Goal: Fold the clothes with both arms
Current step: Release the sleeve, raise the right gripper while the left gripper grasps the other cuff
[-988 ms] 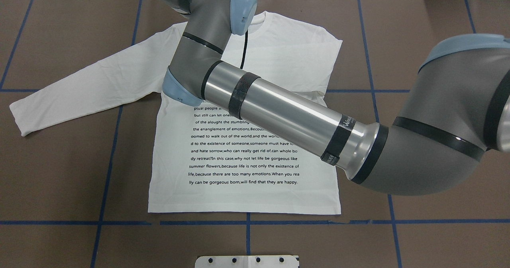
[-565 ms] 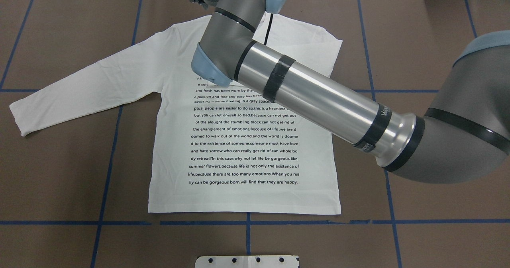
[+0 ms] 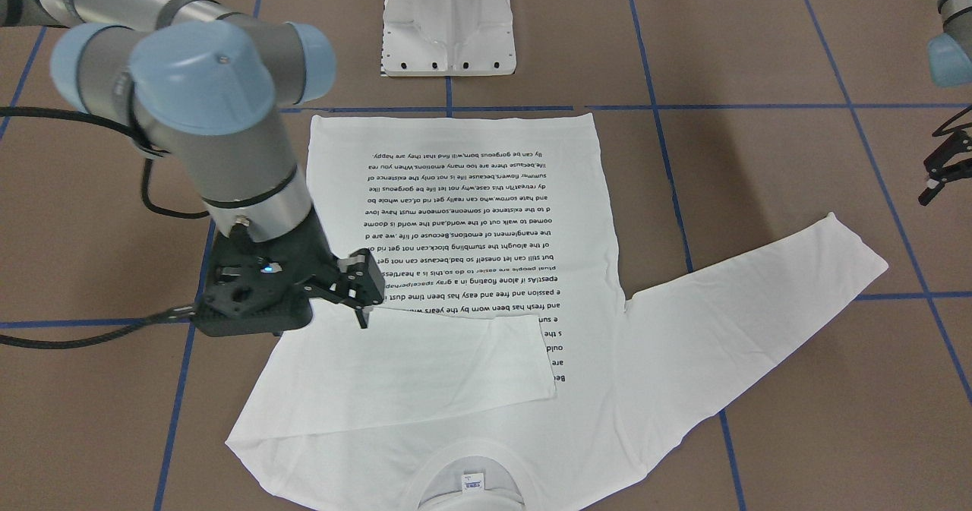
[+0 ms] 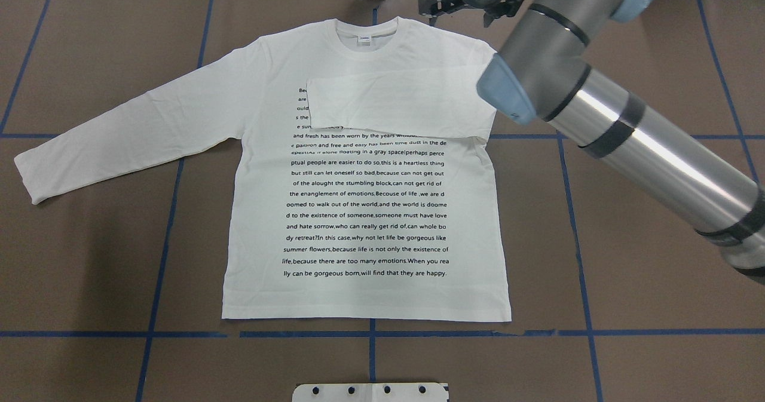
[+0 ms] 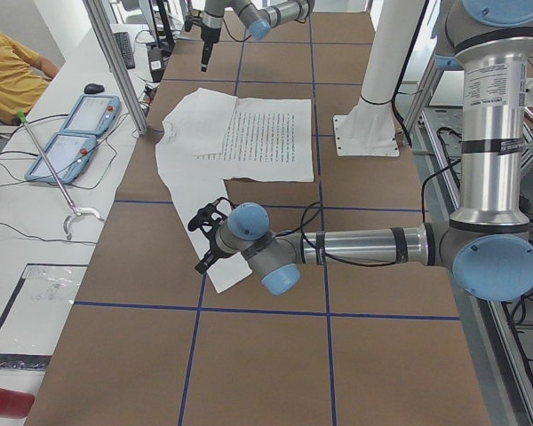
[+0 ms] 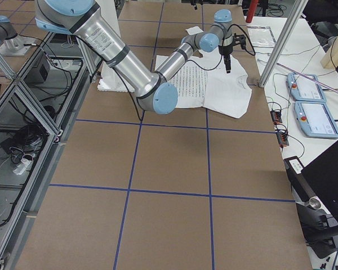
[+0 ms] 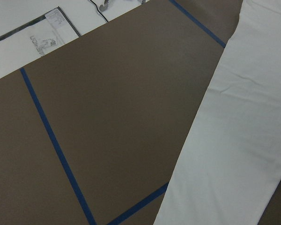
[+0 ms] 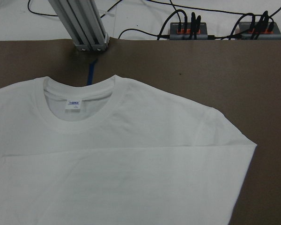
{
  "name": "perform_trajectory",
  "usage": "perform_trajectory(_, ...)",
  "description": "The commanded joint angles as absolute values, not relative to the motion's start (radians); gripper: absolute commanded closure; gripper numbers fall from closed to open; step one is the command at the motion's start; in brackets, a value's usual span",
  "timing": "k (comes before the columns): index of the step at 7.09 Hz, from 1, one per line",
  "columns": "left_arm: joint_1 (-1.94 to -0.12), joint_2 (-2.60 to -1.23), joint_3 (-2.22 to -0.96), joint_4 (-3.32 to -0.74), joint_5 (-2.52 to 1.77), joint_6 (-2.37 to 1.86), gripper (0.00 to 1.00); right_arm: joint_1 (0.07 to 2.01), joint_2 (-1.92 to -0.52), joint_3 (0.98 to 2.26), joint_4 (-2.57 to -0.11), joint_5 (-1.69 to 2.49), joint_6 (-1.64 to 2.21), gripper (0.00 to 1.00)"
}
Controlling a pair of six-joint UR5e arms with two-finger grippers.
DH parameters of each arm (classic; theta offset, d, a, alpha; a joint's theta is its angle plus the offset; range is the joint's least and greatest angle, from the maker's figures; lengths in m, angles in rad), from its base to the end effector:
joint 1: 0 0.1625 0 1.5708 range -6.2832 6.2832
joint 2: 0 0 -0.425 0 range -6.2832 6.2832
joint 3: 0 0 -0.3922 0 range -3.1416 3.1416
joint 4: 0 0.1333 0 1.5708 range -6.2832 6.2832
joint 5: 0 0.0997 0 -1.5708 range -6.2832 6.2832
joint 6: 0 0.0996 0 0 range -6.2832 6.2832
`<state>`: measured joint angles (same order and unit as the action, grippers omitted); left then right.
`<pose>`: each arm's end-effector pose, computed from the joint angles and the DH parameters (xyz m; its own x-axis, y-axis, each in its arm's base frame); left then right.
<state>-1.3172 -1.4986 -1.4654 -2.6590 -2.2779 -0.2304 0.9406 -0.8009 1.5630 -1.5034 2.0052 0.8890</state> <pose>0.0531 -0.4783 0.6234 0.6263 0.5337 -0.5682 -0.0111 0.7350 0.6780 -0.3466 -0.6303 0.1843 0.6555 -0.0714 0.7518 -0.1762 0.9536 0.2442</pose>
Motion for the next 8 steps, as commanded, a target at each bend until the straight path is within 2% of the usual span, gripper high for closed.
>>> perform_trajectory(1, -1.194, -1.479, -1.357, -2.823, -2.185, -0.293, 0.00, 1.012, -1.048, 1.805, -1.499, 2.089, 0.787, 0.00)
perform_trajectory(5, -1.043, -1.479, -1.335, -2.849, -2.120, -0.291, 0.00, 1.015, -1.127, 1.853, -1.491, 2.086, 0.781, 0.00)
perform_trajectory(7, -1.006, -1.480, -1.333, -2.849, -2.091, -0.291, 0.10, 1.015, -1.127, 1.853, -1.491, 2.080, 0.781, 0.00)
perform_trajectory(8, -1.000, -1.480, -1.333, -2.849, -2.091, -0.288, 0.10, 1.015, -1.127, 1.853, -1.491, 2.080, 0.781, 0.00)
